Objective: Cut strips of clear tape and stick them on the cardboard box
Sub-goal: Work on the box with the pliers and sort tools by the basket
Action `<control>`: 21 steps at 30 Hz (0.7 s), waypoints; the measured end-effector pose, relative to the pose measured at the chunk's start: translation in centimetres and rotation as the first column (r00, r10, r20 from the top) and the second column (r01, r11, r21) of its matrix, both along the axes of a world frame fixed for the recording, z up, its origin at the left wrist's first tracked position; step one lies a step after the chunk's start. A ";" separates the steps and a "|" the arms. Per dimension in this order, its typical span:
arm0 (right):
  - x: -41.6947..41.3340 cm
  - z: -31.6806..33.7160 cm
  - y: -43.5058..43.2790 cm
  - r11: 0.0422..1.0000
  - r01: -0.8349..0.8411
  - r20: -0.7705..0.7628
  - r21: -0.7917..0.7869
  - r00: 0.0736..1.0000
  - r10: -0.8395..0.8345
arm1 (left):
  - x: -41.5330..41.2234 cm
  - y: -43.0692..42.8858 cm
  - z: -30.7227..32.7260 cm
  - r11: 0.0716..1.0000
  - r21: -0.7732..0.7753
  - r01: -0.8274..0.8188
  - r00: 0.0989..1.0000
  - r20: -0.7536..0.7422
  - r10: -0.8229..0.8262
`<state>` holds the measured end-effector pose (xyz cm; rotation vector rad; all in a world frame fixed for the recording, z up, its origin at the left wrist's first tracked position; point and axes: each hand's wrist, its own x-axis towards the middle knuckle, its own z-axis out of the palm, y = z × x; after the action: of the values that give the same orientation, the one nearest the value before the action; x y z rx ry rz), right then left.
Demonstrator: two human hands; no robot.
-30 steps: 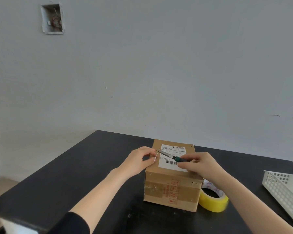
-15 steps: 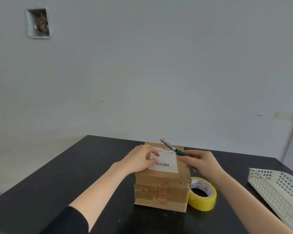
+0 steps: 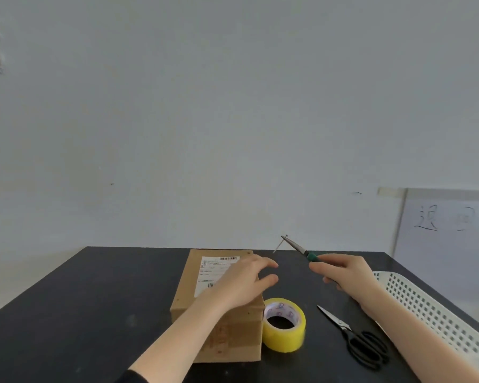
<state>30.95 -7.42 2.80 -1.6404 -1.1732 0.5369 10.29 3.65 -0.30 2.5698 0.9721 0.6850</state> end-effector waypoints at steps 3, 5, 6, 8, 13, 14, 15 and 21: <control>2.0 -0.3 -1.3 0.999 0.043 0.004 -0.018 0.999 -0.043 | 1.5 -0.2 -0.5 0.999 0.007 0.035 0.999 -0.006 -0.035; 2.9 -0.3 -2.1 0.998 0.062 0.000 -0.021 0.998 -0.062 | 2.1 -0.2 -0.8 0.999 0.006 0.051 0.999 -0.012 -0.051; 3.3 -0.3 -2.4 0.997 0.071 -0.005 -0.022 0.997 -0.071 | 2.4 -0.2 -0.9 0.998 0.005 0.057 0.998 -0.019 -0.057; 4.1 -0.2 -3.0 0.996 0.087 -0.006 -0.029 0.996 -0.087 | 2.9 0.0 -1.3 0.998 0.003 0.056 0.998 -0.031 -0.056; 6.1 -0.3 -4.3 0.986 0.154 0.007 -0.062 0.988 -0.154 | 3.2 0.6 -2.2 0.999 -0.021 0.049 0.997 -0.064 -0.050; 6.5 -0.4 -4.5 0.983 0.169 0.014 -0.070 0.986 -0.168 | 3.2 0.8 -2.3 0.998 -0.029 0.050 0.996 -0.072 -0.052; 7.0 -0.4 -4.7 0.979 0.188 0.020 -0.079 0.982 -0.187 | 3.2 1.0 -2.4 0.998 -0.035 0.053 0.995 -0.083 -0.055; 8.7 -0.5 -6.7 0.957 0.277 0.072 -0.088 0.960 -0.271 | 3.6 1.8 -3.0 0.998 -0.033 0.048 0.987 -0.151 -0.053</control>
<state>39.63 -14.10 2.27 -1.8778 -0.9522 0.3745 13.90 5.50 -3.30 2.6424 0.9513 0.4631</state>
